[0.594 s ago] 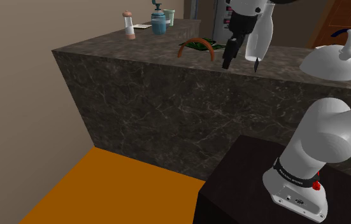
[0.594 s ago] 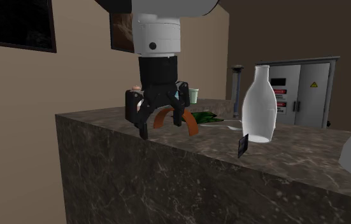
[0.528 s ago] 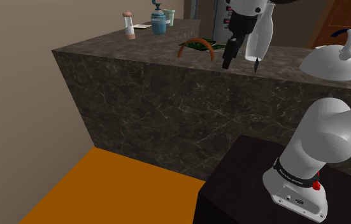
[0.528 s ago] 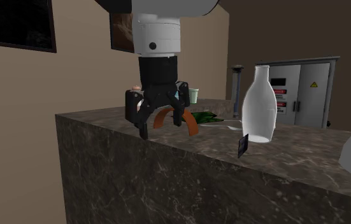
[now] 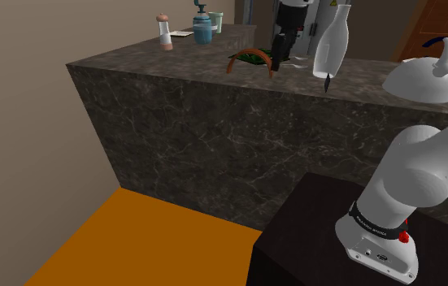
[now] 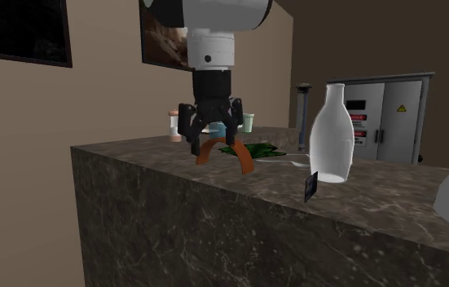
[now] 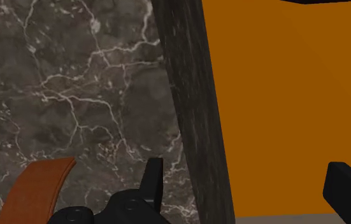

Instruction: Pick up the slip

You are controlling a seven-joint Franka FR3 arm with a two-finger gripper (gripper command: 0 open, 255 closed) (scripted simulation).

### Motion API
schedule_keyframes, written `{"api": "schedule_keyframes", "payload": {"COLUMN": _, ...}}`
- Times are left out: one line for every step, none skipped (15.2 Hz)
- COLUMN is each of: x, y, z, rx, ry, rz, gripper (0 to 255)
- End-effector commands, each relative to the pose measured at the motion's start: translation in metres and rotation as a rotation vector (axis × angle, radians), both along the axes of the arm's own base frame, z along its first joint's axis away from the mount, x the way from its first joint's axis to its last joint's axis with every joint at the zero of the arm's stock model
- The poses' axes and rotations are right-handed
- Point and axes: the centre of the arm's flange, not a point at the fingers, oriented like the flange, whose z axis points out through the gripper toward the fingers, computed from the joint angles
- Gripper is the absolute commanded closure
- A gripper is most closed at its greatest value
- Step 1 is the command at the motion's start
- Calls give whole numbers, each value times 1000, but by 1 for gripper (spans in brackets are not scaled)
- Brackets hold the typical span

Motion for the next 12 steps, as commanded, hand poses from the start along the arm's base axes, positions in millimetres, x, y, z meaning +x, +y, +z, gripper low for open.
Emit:
{"api": "schedule_keyframes", "payload": {"x": 23, "y": -19, "z": 5, "rx": 7, "ry": 10, "rz": 1, "gripper": 0}}
{"api": "schedule_keyframes", "payload": {"x": 34, "y": -28, "z": 7, "rx": 11, "ry": 15, "rz": 1, "gripper": 0}}
{"api": "schedule_keyframes", "payload": {"x": 45, "y": -36, "z": 9, "rx": 15, "ry": 20, "rz": 2, "gripper": 0}}
{"api": "schedule_keyframes", "payload": {"x": 56, "y": -45, "z": 11, "rx": 20, "ry": 25, "rz": 2, "gripper": 0}}
{"api": "schedule_keyframes", "payload": {"x": 68, "y": -53, "z": 13, "rx": 24, "ry": 30, "rz": 2, "gripper": 0}}
{"api": "schedule_keyframes", "payload": {"x": 79, "y": -62, "z": 15, "rx": 28, "ry": 35, "rz": 3, "gripper": 0}}
{"api": "schedule_keyframes", "payload": {"x": 90, "y": -70, "z": 16, "rx": 32, "ry": 40, "rz": 3, "gripper": 0}}
{"api": "schedule_keyframes", "payload": {"x": 101, "y": -79, "z": 18, "rx": 36, "ry": 45, "rz": 3, "gripper": 0}}
{"api": "schedule_keyframes", "payload": {"x": 113, "y": -87, "z": 20, "rx": 40, "ry": 50, "rz": 4, "gripper": 0}}
{"api": "schedule_keyframes", "payload": {"x": 124, "y": -96, "z": 21, "rx": 44, "ry": 55, "rz": 4, "gripper": 0}}
{"api": "schedule_keyframes", "payload": {"x": 135, "y": -104, "z": 22, "rx": 49, "ry": 60, "rz": 4, "gripper": 0}}
{"api": "schedule_keyframes", "payload": {"x": 147, "y": -113, "z": 24, "rx": 53, "ry": 65, "rz": 5, "gripper": 0}}
